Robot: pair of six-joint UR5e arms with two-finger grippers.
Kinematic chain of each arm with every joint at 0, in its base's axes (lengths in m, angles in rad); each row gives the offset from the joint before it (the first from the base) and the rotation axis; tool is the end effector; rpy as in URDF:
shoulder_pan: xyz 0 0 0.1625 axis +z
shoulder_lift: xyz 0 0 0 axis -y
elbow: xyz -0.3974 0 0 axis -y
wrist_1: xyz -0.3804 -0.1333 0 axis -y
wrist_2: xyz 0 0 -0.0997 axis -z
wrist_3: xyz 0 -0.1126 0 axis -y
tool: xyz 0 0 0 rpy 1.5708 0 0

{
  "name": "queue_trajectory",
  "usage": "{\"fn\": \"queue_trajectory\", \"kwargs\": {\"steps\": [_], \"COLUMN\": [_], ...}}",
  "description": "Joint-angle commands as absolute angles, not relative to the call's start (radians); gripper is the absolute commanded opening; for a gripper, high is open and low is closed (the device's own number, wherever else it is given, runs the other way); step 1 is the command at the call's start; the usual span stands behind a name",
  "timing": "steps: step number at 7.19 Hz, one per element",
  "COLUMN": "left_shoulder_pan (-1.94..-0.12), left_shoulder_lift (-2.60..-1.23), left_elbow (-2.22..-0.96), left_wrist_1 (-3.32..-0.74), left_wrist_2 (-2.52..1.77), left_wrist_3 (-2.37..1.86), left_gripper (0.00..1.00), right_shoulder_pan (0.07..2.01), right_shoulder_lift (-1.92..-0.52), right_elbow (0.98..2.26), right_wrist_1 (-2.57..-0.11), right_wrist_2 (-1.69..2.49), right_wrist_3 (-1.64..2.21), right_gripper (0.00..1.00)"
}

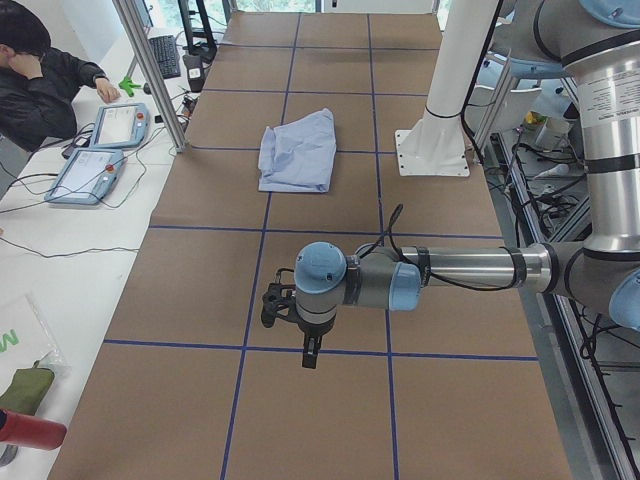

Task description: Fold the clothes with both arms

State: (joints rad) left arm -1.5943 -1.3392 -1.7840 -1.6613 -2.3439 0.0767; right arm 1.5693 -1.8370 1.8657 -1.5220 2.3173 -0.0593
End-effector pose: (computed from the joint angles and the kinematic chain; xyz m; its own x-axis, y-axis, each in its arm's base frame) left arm -0.0639 -0.3930 0.6295 0.7164 0.1098 -0.6890 -0.0315 0.9916 0.1252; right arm 0.0563 -0.3816 0.6097 0.7326 -0.1127 0.6713 0.0450 0.9921 0.1174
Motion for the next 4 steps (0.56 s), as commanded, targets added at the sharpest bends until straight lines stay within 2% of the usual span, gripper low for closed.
{"fn": "queue_trajectory", "kwargs": {"steps": [1, 4], "left_shoulder_pan": [-1.594, -1.594], "left_shoulder_lift": [-1.339, -1.341], "left_elbow": [-1.784, -1.798], "left_wrist_1": [-1.661, -1.663], "left_wrist_2": [-2.344, -2.345], "left_wrist_3": [0.077, 0.077], "left_gripper": [1.00, 1.00], "right_shoulder_pan": [1.569, 1.569], "right_shoulder_lift": [-1.838, -1.838], "right_elbow": [1.865, 1.864], "right_wrist_1": [-1.523, -1.523], "right_wrist_2": [2.318, 2.316], "right_wrist_3": [-0.058, -0.055], "right_gripper": [1.00, 1.00]}}
